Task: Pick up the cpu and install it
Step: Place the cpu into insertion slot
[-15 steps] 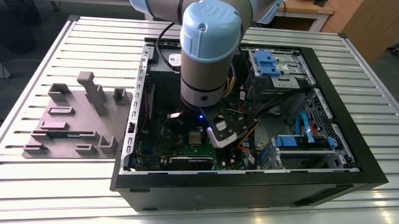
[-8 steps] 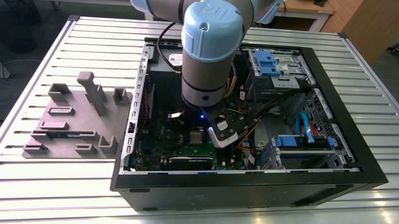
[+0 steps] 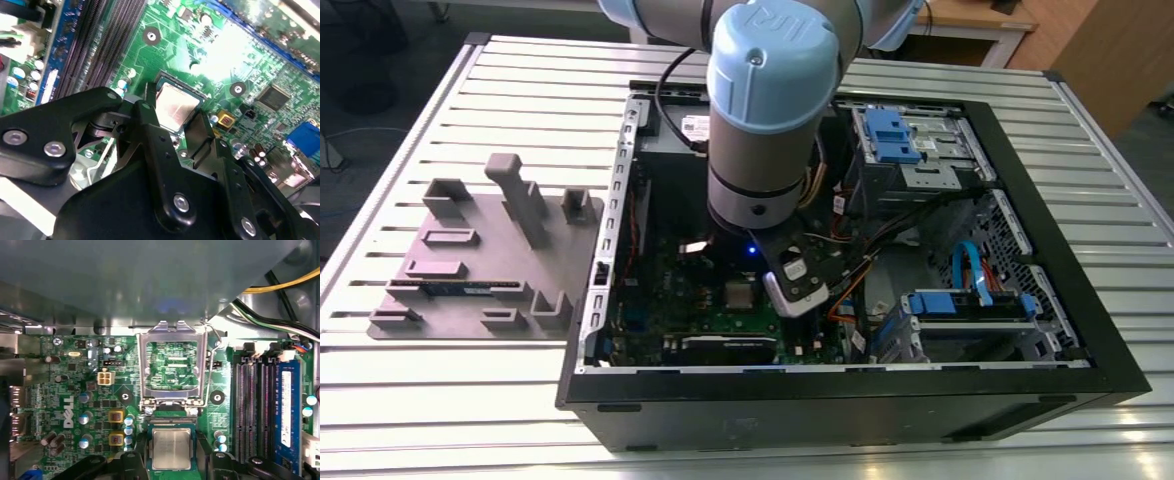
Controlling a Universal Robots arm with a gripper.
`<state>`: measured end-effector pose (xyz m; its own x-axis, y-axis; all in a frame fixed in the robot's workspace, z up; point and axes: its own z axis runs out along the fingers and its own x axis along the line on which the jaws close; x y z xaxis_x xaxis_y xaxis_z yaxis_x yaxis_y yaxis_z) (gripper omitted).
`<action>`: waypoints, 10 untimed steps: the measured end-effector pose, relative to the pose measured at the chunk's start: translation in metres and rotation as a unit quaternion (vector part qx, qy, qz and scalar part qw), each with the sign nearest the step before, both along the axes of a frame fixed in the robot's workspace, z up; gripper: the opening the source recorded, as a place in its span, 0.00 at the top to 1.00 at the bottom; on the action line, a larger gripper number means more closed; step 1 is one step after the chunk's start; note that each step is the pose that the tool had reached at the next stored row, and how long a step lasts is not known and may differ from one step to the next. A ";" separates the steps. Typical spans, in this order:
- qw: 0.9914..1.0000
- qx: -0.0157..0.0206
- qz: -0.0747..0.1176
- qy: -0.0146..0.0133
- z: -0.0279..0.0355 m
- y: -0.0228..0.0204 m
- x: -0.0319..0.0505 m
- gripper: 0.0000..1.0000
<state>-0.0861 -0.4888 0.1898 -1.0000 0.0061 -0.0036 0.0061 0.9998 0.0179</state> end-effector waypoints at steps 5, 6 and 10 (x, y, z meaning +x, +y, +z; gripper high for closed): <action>1.000 0.000 0.000 0.000 -0.0001 -0.0001 0.0006 0.53; 1.000 0.000 0.000 0.000 -0.0001 -0.0001 0.0012 0.53; 1.000 0.000 0.000 0.000 -0.0001 0.0000 0.0018 0.53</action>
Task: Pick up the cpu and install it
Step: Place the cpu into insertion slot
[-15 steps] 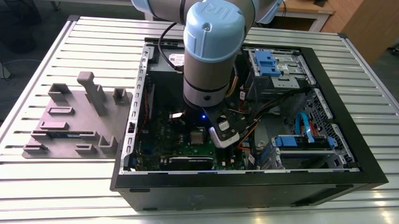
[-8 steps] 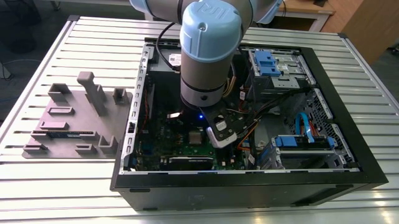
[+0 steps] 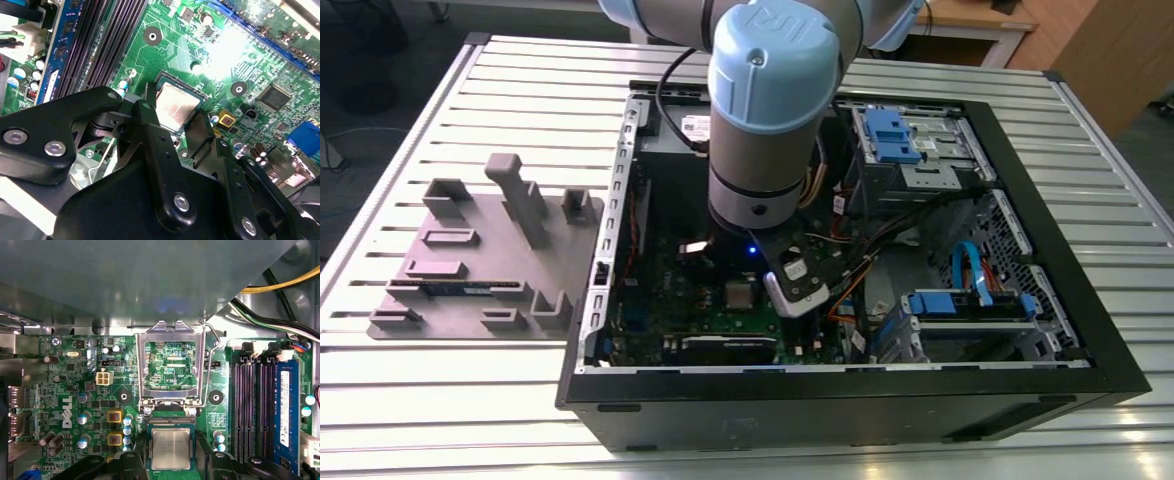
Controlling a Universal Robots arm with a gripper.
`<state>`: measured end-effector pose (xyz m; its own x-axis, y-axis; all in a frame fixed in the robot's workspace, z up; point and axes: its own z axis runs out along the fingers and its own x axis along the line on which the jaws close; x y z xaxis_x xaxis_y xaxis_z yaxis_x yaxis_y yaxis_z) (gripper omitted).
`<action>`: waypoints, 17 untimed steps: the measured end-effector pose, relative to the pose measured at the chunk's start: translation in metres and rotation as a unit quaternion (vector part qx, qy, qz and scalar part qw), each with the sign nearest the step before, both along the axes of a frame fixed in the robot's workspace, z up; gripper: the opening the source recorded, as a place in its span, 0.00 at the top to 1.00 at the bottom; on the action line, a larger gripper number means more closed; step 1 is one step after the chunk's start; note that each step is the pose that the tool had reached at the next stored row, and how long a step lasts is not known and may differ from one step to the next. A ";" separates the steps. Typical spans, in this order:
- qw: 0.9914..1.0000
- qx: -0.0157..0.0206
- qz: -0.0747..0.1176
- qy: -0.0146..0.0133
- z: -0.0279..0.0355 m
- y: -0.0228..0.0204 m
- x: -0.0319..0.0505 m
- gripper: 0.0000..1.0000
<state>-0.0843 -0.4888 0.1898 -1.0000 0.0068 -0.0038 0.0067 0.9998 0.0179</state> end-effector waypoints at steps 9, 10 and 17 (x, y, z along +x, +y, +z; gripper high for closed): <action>1.000 0.000 0.000 0.000 -0.0013 0.0000 -0.0006 0.53; 1.000 0.000 0.000 0.000 -0.0013 0.0000 -0.0006 0.53; 1.000 0.000 0.000 0.000 -0.0014 0.0000 -0.0007 0.53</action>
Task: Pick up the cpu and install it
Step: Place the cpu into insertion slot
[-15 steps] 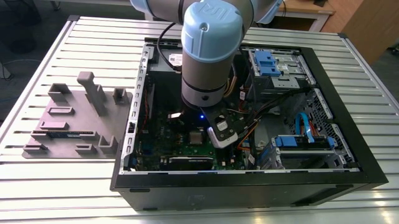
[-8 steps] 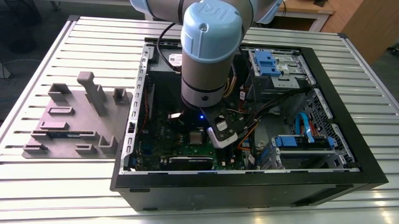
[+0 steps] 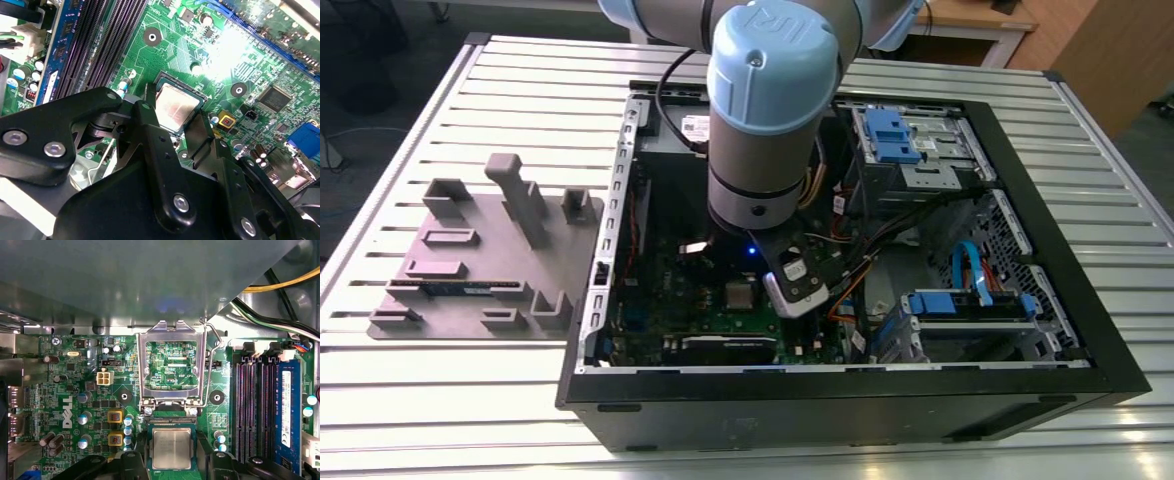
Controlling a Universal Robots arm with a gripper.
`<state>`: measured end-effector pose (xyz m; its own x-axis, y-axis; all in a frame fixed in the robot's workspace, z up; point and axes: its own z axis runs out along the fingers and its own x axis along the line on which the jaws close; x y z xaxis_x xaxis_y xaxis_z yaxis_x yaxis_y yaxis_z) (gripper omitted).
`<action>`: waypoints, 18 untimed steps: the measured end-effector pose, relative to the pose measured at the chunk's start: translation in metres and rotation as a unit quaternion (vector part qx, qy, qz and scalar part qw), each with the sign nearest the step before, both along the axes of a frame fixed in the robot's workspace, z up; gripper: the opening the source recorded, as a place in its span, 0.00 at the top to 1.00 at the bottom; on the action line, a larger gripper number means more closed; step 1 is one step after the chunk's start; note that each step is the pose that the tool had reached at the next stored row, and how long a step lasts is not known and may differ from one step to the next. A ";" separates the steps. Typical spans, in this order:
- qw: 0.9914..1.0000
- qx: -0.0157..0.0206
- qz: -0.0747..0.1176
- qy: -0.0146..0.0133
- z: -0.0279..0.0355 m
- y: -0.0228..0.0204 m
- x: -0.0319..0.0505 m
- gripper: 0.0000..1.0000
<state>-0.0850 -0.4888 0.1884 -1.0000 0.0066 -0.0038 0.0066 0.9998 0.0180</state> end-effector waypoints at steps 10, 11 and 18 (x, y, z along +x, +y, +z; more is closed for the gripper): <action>1.000 0.000 0.000 0.000 0.0000 0.0000 -0.0001 0.40; 1.000 0.000 0.000 0.000 0.0000 0.0000 -0.0001 0.40; 1.000 0.000 0.000 0.000 -0.0001 0.0000 -0.0002 0.40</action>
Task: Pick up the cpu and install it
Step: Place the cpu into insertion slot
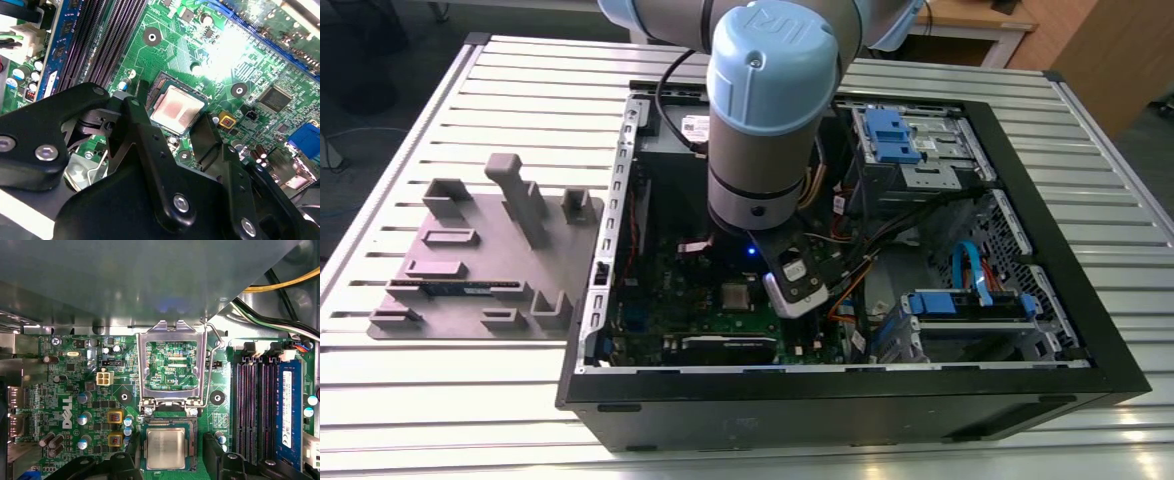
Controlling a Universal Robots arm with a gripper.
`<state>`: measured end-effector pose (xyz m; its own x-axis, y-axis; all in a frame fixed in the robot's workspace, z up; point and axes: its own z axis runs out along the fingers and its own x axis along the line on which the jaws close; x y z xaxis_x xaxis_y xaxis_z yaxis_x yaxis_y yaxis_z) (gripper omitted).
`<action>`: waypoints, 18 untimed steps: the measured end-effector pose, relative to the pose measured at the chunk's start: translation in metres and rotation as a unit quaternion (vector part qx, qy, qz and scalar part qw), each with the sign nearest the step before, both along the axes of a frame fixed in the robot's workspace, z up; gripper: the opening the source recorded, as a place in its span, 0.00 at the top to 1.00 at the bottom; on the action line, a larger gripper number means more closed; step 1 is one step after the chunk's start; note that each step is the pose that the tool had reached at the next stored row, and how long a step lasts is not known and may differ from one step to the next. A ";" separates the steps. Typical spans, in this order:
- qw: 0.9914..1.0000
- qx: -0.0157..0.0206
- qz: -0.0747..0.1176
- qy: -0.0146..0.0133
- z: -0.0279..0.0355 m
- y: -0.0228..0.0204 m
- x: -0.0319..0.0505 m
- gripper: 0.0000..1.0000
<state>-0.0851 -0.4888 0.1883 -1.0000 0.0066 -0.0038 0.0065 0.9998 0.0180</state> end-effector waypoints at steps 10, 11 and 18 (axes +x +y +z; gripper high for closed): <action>1.000 0.000 0.000 0.000 0.0000 0.0000 -0.0001 0.48; 1.000 0.000 0.000 0.000 0.0000 0.0000 -0.0001 0.48; 1.000 0.000 0.001 0.000 0.0010 0.0000 -0.0001 0.48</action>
<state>-0.0853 -0.4888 0.1893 -1.0000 0.0042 -0.0039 0.0041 0.9998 0.0181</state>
